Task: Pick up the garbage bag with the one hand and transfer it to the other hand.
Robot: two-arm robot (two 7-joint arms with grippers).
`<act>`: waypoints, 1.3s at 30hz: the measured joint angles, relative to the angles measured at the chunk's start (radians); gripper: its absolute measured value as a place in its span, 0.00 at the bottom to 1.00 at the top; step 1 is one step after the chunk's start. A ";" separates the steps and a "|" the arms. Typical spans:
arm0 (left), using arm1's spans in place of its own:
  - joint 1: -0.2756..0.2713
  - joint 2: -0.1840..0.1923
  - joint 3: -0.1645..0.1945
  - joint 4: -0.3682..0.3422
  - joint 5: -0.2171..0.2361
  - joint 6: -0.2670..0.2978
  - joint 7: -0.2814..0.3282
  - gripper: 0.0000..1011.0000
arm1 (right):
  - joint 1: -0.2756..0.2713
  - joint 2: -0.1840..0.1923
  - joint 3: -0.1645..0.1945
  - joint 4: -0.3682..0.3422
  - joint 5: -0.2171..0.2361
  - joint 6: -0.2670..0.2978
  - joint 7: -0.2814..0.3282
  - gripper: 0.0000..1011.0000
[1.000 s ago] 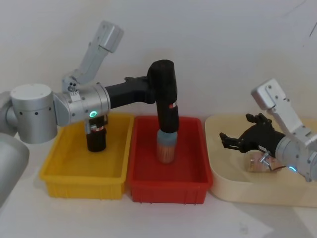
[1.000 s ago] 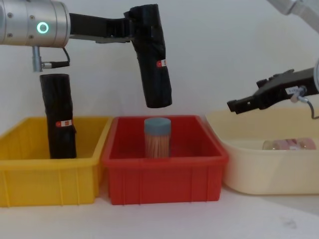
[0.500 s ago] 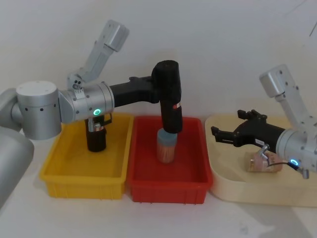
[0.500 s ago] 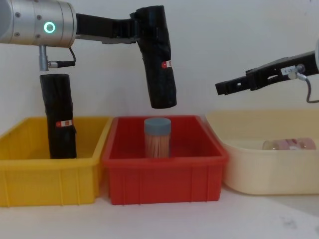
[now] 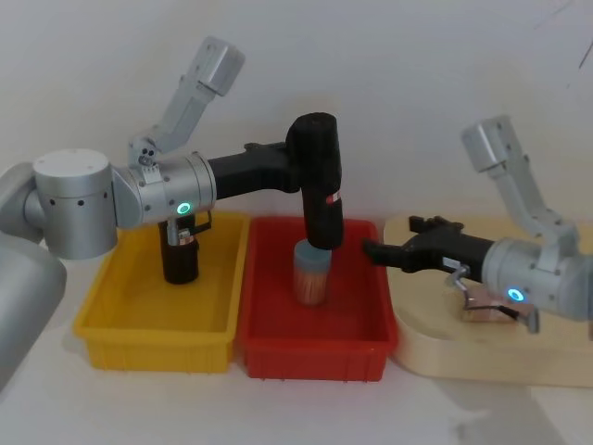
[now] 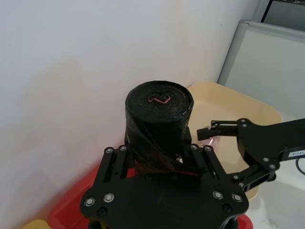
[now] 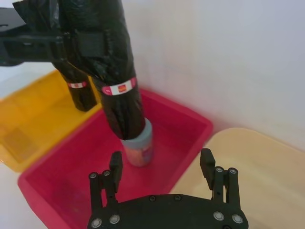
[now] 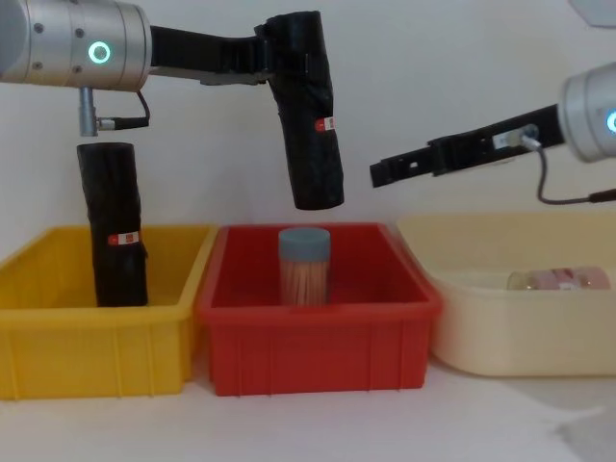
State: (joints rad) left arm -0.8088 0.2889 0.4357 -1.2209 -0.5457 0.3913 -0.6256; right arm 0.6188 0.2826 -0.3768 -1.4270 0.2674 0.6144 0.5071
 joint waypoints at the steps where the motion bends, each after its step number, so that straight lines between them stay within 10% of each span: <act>1: 0.000 0.000 0.000 0.001 0.000 0.000 0.000 0.51 | 0.007 -0.012 -0.003 0.013 0.006 0.004 0.000 0.99; 39: -0.004 -0.001 0.002 0.006 0.000 0.000 -0.003 0.51 | 0.182 -0.174 -0.107 0.278 0.031 -0.087 0.030 0.93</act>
State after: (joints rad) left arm -0.8130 0.2875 0.4381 -1.2154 -0.5457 0.3914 -0.6284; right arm 0.8006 0.1082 -0.4837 -1.1493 0.2985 0.5275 0.5373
